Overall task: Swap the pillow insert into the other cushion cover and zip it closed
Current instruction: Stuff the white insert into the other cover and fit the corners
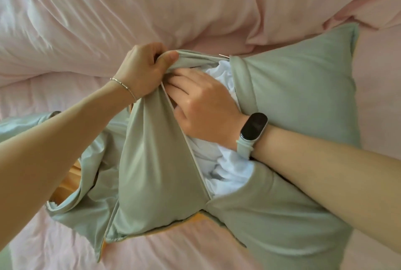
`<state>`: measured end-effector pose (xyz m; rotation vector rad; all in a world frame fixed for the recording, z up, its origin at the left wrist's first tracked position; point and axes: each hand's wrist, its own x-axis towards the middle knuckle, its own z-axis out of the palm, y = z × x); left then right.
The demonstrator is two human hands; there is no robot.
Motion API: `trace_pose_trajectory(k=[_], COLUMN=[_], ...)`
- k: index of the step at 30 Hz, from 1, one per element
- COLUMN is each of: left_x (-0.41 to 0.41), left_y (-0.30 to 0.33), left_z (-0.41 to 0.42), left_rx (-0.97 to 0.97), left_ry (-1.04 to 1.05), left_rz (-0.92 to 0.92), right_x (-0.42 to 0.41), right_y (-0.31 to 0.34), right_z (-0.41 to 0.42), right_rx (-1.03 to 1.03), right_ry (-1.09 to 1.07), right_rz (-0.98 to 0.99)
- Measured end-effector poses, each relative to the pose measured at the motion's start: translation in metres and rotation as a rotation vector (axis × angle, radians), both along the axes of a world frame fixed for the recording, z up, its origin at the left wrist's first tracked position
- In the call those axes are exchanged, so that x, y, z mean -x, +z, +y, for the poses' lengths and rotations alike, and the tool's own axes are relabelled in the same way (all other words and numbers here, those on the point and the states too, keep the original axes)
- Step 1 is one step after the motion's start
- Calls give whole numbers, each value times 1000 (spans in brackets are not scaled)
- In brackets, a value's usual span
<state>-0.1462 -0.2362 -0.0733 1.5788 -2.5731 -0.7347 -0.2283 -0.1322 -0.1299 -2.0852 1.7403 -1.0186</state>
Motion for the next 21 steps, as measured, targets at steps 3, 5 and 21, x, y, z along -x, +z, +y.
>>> trace_pose_trajectory(k=[3,5,21], left_x=[-4,-7,-10], left_y=[4,8,8], left_z=[0,-1,0], left_rx=[41,65,19], left_ry=[-28,-39,-28], left_rz=[-20,-25,16], right_x=[0,-1,-23], right_y=[-6,-16,-52], right_z=[-7,-15,-71], right_rx=[-79,-130,-639], right_ry=[162,251,115], right_rz=[11,86,117])
